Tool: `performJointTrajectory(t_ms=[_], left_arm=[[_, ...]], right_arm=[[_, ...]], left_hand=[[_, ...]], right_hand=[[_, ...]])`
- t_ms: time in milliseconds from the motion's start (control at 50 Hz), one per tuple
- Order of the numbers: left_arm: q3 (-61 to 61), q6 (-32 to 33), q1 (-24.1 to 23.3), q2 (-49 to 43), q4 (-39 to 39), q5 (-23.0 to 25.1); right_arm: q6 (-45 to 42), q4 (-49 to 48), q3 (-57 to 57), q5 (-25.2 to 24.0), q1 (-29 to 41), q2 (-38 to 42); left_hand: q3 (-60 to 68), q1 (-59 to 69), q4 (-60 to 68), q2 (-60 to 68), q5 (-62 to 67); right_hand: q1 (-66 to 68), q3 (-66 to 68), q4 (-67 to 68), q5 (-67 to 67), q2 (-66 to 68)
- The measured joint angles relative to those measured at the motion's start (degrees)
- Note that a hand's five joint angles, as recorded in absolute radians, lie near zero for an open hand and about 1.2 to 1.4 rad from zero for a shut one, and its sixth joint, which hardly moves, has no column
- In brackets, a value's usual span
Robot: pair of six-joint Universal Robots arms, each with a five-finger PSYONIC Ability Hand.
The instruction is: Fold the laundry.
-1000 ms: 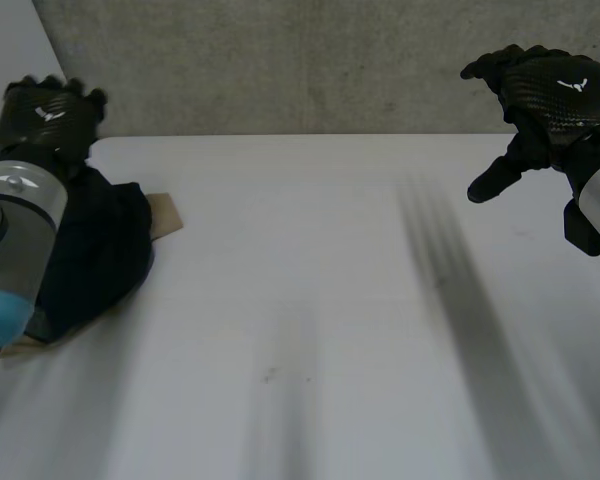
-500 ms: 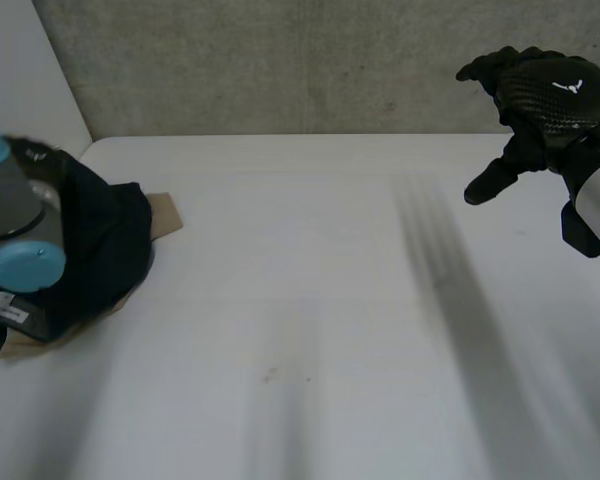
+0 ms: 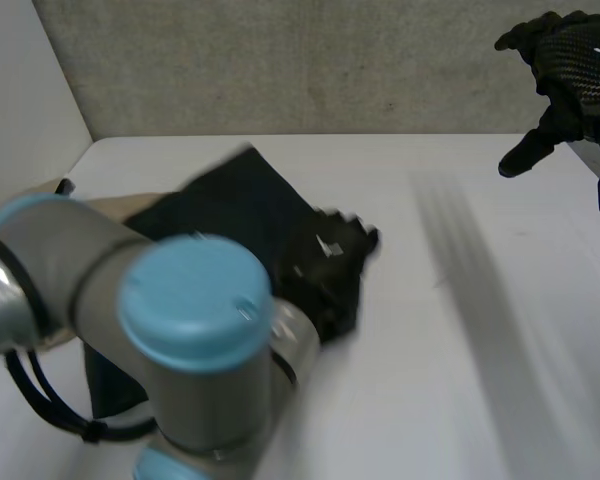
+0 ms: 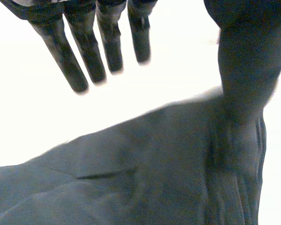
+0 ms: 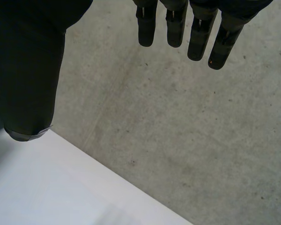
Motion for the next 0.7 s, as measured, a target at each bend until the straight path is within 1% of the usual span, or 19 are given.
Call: performJointTrajectory(t_ms=[20,60,80,160,180,200,220,240,280,300,340,360,380,440,580,600,620,640,700], left_arm=[[0.1,-0.4,-1.0,-0.6,-0.8,0.6],[0.8,-0.8,-1.2,-1.0,-2.1,1.1],[1.2,-0.8,-0.8,-0.9,-2.5,1.1],[3.0,-0.6,4.4,0.7,-4.1,0.4],[3.4,-0.5,7.0,1.7,-4.6,0.1],[3.4,-0.5,7.0,1.7,-4.6,0.1],[3.7,-0.4,10.8,3.3,-5.3,-0.2],[3.6,-0.4,12.8,4.3,-5.7,-0.2],[3.5,-0.4,13.8,4.8,-5.9,-0.3],[2.8,-0.3,17.0,6.4,-6.2,-0.3],[1.9,-0.2,19.1,7.6,-6.4,-0.2],[1.9,-0.2,19.1,7.6,-6.4,-0.2],[0.4,-0.1,21.7,9.0,-6.4,0.1],[-1.5,0.0,24.5,10.4,-6.3,0.8],[-5.7,0.1,32.8,11.2,-5.9,6.6],[-6.6,0.1,34.9,11.1,-5.8,8.3],[-6.6,0.1,34.9,11.1,-5.8,8.3],[-7.5,0.1,36.8,10.9,-5.6,9.8],[-8.4,0.0,38.7,10.7,-5.3,11.2]], right_arm=[[0.0,0.0,0.0,0.0,-0.1,0.1],[-0.2,0.4,0.1,0.0,-0.2,0.8],[-0.2,0.4,0.1,0.0,-0.2,0.9],[-0.7,1.4,0.1,-0.1,0.1,2.3],[-0.9,2.0,0.1,-0.1,0.2,2.9],[-0.9,2.0,0.1,-0.1,0.2,2.9],[-1.0,2.1,0.1,-0.1,0.2,3.0],[-1.4,3.3,0.2,-0.2,0.4,4.1],[-1.6,3.7,0.2,-0.2,0.4,4.3],[-2.1,4.8,0.5,-0.2,0.8,5.4],[-2.4,5.6,0.7,-0.2,1.4,6.2],[-2.4,5.6,0.7,-0.2,1.4,6.2],[-2.9,6.8,1.1,-0.4,3.1,7.7],[-3.4,7.9,1.5,-0.5,5.5,9.4],[-3.7,7.6,4.4,-0.2,14.4,16.1],[-3.6,6.6,5.1,-0.1,16.3,18.0],[-3.6,6.6,5.1,-0.1,16.3,18.0],[-3.5,4.8,6.2,0.0,18.4,20.5],[-3.4,2.2,7.2,0.1,20.3,23.0]], left_hand=[[-10.6,-10.0,-10.8,-10.2,-10.1],[-17.2,-13.6,-17.2,-15.9,-16.1],[-17.6,-13.6,-17.6,-16.3,-16.3],[-17.6,-13.6,-17.7,-16.4,-16.3],[-17.6,-13.6,-17.7,-16.4,-16.3],[-17.6,-13.6,-17.7,-16.4,-16.3],[-17.6,-13.6,-17.7,-16.4,-16.3],[-17.6,-13.6,-17.7,-16.4,-16.3],[-17.6,-13.6,-17.7,-16.4,-16.3],[-17.6,-13.6,-17.7,-16.4,-16.3],[-17.6,-13.6,-17.7,-16.4,-16.3],[-17.6,-13.6,-17.7,-16.4,-16.3],[-17.6,-13.6,-17.7,-16.4,-16.3],[-17.6,-13.6,-17.7,-16.4,-16.3],[-17.6,-13.6,-17.7,-16.4,-16.3],[-17.6,-13.6,-17.7,-16.4,-16.3],[-17.6,-13.6,-17.7,-16.4,-16.3],[-17.6,-13.6,-17.7,-16.4,-16.3],[-17.6,-13.6,-17.7,-16.4,-16.3]], right_hand=[[0.0,0.0,0.0,0.0,0.0],[0.0,0.0,0.0,0.0,0.0],[0.0,0.0,0.0,0.0,0.0],[0.0,0.0,0.0,0.0,0.0],[0.0,0.0,0.0,0.0,0.0],[0.0,0.0,0.0,0.0,0.0],[0.0,0.0,0.0,0.0,0.0],[0.0,0.0,0.0,0.0,0.0],[0.0,0.0,0.0,0.0,0.0],[0.0,0.0,0.0,0.0,0.0],[0.0,0.0,0.0,0.0,0.0],[0.0,0.0,0.0,0.0,0.0],[0.0,0.0,0.0,0.0,0.0],[0.0,0.0,0.0,0.0,0.0],[0.0,-0.2,0.0,0.0,0.0],[0.0,-0.2,0.0,0.0,0.0],[0.0,-0.2,0.0,0.0,0.0],[0.0,-0.2,0.0,0.0,0.0],[0.0,-0.2,0.0,0.0,0.0]])
